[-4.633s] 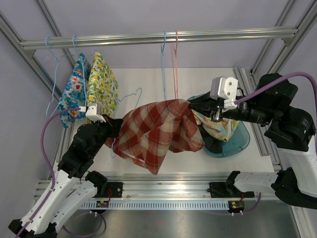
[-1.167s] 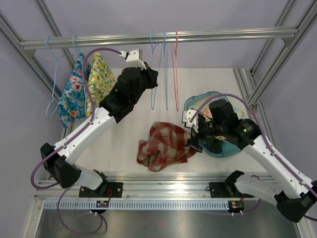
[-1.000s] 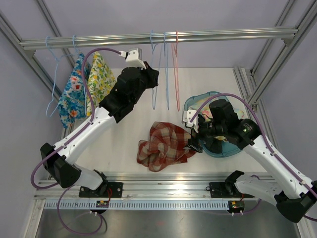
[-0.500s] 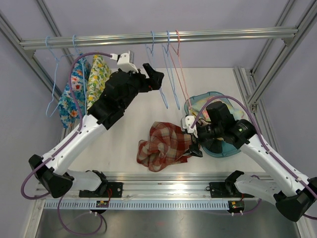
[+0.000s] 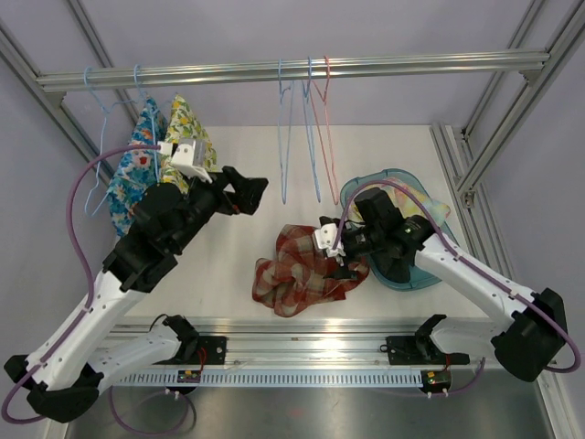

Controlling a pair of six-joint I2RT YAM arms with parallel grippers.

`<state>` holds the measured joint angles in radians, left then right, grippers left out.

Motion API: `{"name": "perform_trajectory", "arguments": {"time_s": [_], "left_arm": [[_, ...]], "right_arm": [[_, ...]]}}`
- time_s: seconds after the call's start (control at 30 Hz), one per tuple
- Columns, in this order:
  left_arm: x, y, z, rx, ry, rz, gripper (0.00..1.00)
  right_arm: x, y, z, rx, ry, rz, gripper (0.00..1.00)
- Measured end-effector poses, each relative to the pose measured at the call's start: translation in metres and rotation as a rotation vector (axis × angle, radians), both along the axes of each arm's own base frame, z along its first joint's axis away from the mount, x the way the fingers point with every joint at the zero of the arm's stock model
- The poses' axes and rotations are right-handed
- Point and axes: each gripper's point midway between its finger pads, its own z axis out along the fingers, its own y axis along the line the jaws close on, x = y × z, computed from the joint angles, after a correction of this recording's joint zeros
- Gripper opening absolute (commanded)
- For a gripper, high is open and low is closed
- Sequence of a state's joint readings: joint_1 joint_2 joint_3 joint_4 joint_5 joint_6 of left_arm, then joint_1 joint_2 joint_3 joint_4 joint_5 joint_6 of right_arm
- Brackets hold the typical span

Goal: Remove the skirt from the hanger

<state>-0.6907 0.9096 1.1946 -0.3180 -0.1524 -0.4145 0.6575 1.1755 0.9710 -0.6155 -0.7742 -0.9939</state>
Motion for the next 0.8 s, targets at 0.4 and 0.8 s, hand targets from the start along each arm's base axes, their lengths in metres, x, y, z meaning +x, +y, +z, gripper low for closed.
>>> {"name": "perform_trajectory", "arguments": {"time_s": [0.4,0.8], "left_arm": [[-0.053,0.044,-0.09,0.013,0.113,0.02,0.99],[-0.062,0.055,-0.107,-0.018,0.153,0.053,0.99]], "right_arm": [[-0.005,0.065,-0.039,-0.023,-0.208,0.209,0.99],[-0.007,0.082,-0.057,-0.055,-0.115,0.188,0.01]]}}
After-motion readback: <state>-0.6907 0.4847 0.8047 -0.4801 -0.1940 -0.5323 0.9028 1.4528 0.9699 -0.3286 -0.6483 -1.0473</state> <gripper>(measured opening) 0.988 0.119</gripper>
